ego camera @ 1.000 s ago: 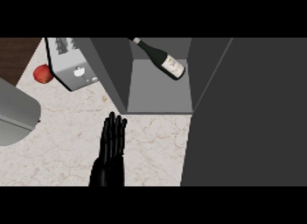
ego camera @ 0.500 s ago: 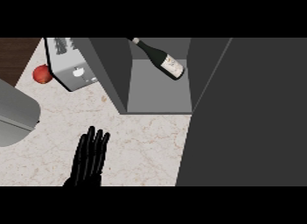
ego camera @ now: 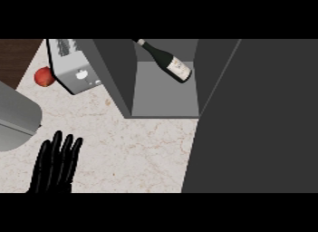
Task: Pick up the wine, place it into the cabinet and close the cabinet
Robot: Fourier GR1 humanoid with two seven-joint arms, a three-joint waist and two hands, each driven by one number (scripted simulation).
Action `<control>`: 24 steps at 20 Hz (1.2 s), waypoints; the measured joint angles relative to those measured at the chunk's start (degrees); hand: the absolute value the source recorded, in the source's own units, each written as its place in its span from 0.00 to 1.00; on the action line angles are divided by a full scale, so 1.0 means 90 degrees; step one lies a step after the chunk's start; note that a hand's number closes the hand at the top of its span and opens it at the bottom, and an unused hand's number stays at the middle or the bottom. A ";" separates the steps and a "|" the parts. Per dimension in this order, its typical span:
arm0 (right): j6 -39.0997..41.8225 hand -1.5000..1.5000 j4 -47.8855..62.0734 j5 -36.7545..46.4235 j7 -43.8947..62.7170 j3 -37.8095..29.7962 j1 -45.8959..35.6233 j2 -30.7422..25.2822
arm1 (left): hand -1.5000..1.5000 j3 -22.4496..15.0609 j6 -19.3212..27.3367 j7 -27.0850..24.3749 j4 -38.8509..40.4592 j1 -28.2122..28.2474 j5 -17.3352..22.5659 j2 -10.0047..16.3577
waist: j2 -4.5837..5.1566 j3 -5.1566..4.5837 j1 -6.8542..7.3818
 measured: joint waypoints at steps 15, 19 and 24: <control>-0.0392 1.00 -0.0035 0.0389 0.0483 0.2400 -0.0019 0.0129 | 0.00 0.2196 -0.1532 -0.0230 -0.0160 0.1149 0.1323 0.0901 | -0.0025 -0.0006 0.0016; -0.1005 1.00 -0.0010 0.0806 0.0488 0.2835 -0.0176 0.0002 | 0.00 0.2636 -0.1954 -0.0194 -0.0026 0.1341 0.1530 0.1093 | -0.0037 -0.0012 0.0013; -0.1819 1.00 0.0208 0.1124 0.0260 0.3222 -0.0498 -0.0080 | 0.00 0.3113 -0.2317 -0.0006 0.0134 0.1274 0.1827 0.1267 | -0.0040 -0.0015 0.0007</control>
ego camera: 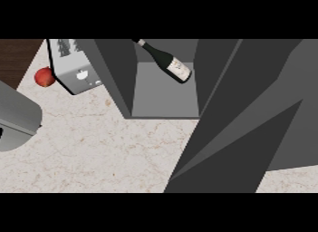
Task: Pick up the wine, place it into the cabinet and close the cabinet
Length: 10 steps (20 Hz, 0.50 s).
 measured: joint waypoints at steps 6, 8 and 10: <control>-0.0874 1.00 0.0118 0.0547 -0.0021 0.0355 -0.0591 -0.0266 | 0.00 0.0345 -0.0251 0.0234 0.0003 0.0003 0.0179 0.0116 | 0.0002 -0.0002 0.0011; -0.1127 1.00 0.0166 0.0632 -0.0028 0.0428 -0.0900 -0.0417 | 0.00 0.0402 -0.0290 0.0328 -0.0016 -0.0060 0.0250 0.0121 | 0.0007 -0.0004 0.0033; -0.1374 1.00 0.0213 0.0706 -0.0045 0.0514 -0.1205 -0.0566 | 0.00 0.0428 -0.0344 0.0399 -0.0017 -0.0108 0.0311 0.0098 | 0.0012 -0.0006 0.0054</control>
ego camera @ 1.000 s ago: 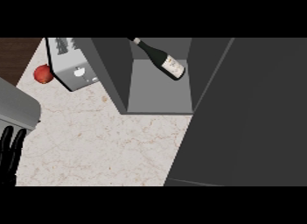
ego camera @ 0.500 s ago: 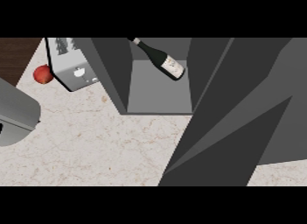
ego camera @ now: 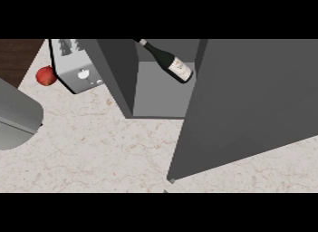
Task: Pick up the wine, place it into the cabinet and close the cabinet
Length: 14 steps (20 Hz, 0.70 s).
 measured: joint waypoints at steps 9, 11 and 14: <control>-0.0884 1.00 0.0320 -0.0346 0.0219 0.0121 -0.1433 -0.0458 | 0.00 0.0015 -0.0247 0.0236 0.0178 -0.0312 0.0097 -0.0148 | 0.0047 -0.0003 0.0113; -0.1052 1.00 0.0523 -0.0605 0.0209 -0.0007 -0.1799 -0.0404 | 0.00 -0.0007 -0.0279 0.0295 0.0197 -0.0385 0.0115 -0.0173 | 0.0062 -0.0004 0.0157; -0.1271 1.00 0.1008 -0.0974 0.0269 -0.0279 -0.2530 -0.0112 | 0.00 -0.0011 -0.0233 0.0353 0.0229 -0.0509 0.0109 -0.0249 | 0.0070 -0.0002 0.0183</control>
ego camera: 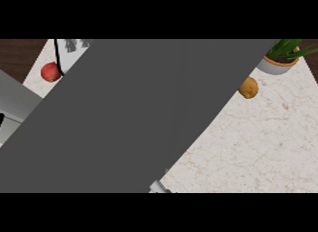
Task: Pick up the wine, place it into the cabinet and close the cabinet
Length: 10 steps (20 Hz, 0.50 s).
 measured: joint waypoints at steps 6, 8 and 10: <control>-0.0368 1.00 0.1821 -0.0712 -0.0237 -0.0803 -0.1976 0.0673 | 0.00 -0.0048 0.0074 0.0065 0.0123 -0.0156 -0.0105 -0.0214 | 0.0003 0.0007 0.0014; -0.0373 1.00 0.2455 -0.0968 -0.0439 -0.1080 -0.2500 0.0753 | 0.00 -0.0042 0.0109 0.0121 0.0099 -0.0161 -0.0130 -0.0256 | 0.0004 0.0009 0.0018; -0.0458 1.00 0.3116 -0.1163 -0.0811 -0.1169 -0.2889 0.0802 | 0.00 -0.0049 0.0157 0.0195 0.0065 -0.0196 -0.0182 -0.0287 | 0.0008 0.0012 0.0020</control>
